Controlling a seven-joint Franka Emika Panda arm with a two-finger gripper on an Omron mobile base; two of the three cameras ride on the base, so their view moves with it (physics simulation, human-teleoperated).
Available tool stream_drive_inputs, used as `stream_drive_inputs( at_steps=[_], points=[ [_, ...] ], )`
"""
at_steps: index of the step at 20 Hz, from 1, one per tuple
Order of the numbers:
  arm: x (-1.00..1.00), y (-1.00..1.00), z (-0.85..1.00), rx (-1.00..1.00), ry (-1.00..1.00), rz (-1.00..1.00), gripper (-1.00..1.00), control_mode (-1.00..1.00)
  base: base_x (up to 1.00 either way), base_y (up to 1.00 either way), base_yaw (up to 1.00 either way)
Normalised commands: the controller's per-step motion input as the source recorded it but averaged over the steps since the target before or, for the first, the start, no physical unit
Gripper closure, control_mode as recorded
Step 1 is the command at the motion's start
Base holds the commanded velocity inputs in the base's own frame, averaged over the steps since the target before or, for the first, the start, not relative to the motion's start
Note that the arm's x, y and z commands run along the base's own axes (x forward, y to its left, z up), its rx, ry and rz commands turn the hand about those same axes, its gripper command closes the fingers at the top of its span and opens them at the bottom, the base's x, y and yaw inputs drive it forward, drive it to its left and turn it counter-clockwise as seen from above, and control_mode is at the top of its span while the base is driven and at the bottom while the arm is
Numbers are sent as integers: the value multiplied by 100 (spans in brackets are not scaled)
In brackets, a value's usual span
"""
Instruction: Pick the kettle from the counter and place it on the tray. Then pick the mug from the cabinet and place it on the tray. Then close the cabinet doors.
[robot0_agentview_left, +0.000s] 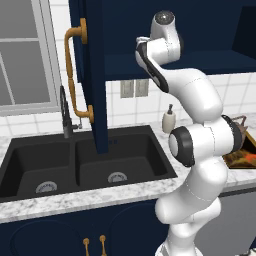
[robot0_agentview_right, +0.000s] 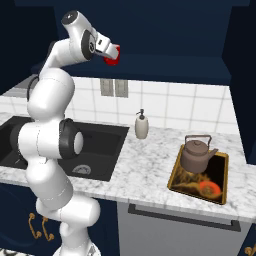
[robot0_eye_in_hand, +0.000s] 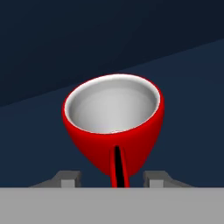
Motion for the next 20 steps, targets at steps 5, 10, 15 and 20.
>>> stream_drive_inputs(
  at_steps=[5,10,15,20],
  points=[
    [0,0,-15,0,0,-6,100,-100,0,0,0],
    [-20,0,-3,0,-5,-4,100,-100,0,0,0],
    [-94,-11,0,0,-17,0,100,-100,0,0,0],
    [-100,-48,0,0,-17,7,100,-100,0,0,0]
  ],
)
